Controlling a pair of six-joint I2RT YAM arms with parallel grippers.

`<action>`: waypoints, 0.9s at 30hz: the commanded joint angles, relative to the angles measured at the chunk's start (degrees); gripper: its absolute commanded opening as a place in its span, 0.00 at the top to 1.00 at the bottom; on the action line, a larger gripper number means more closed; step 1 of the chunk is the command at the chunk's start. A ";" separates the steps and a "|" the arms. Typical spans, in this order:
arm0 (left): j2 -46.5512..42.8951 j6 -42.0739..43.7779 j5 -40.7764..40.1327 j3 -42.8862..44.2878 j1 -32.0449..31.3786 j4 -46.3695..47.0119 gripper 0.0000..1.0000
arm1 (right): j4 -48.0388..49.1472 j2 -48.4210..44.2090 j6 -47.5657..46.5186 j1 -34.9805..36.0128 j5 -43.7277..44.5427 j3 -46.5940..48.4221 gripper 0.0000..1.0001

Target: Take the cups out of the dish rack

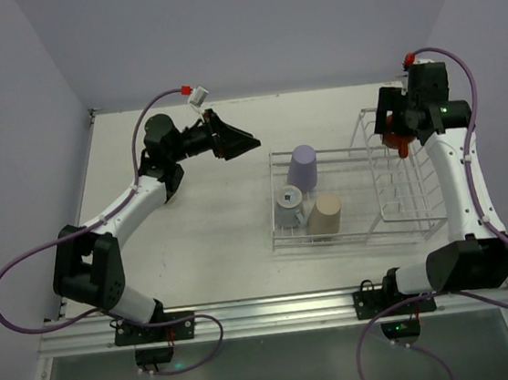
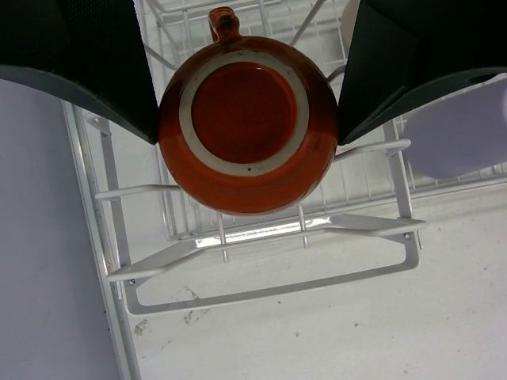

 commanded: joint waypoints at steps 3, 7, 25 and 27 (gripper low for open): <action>0.39 -0.39 0.22 0.36 -0.43 2.62 0.19 | -0.03 -2.30 0.77 -0.03 1.49 2.50 1.00; 0.57 -0.39 0.14 0.45 -0.43 2.62 0.19 | -0.64 -2.21 0.51 -0.03 2.11 2.94 1.00; 0.30 0.22 0.40 0.62 -0.52 1.65 0.19 | 0.77 -0.45 -0.81 -0.03 -1.14 -0.58 0.58; 0.39 0.22 0.49 0.62 -0.52 1.65 0.19 | 0.41 -0.19 -0.81 -0.03 -1.58 -0.05 0.54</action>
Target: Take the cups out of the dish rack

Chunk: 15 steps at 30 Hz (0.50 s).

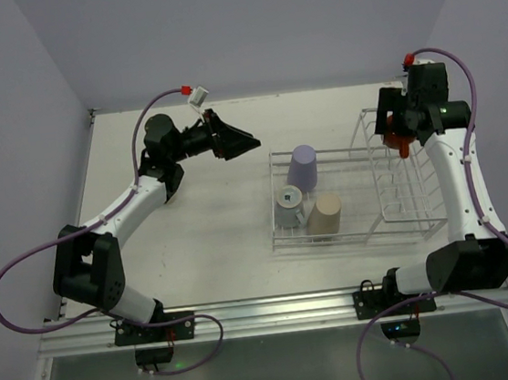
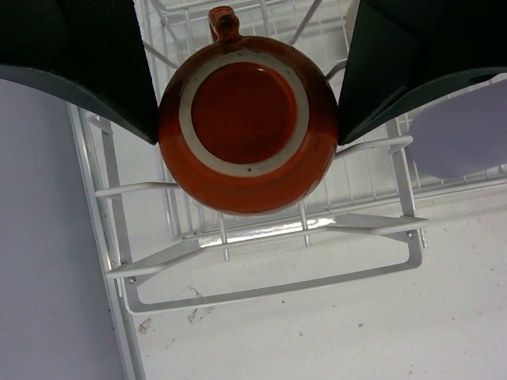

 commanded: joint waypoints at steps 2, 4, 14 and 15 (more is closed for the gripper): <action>0.37 0.31 0.49 0.62 -0.50 1.70 0.19 | 0.04 -0.19 -0.66 0.04 -3.27 0.89 0.37; 0.37 0.31 0.49 0.62 -0.41 1.70 0.19 | 0.74 -0.71 -0.40 0.04 -3.80 0.89 0.28; 0.98 0.40 0.49 0.54 -0.67 1.70 0.18 | -1.89 -3.17 0.75 0.13 -5.03 4.32 0.01; 0.98 0.48 0.40 0.54 -0.85 1.78 0.18 | -1.80 -3.53 0.75 0.13 -5.12 4.58 0.01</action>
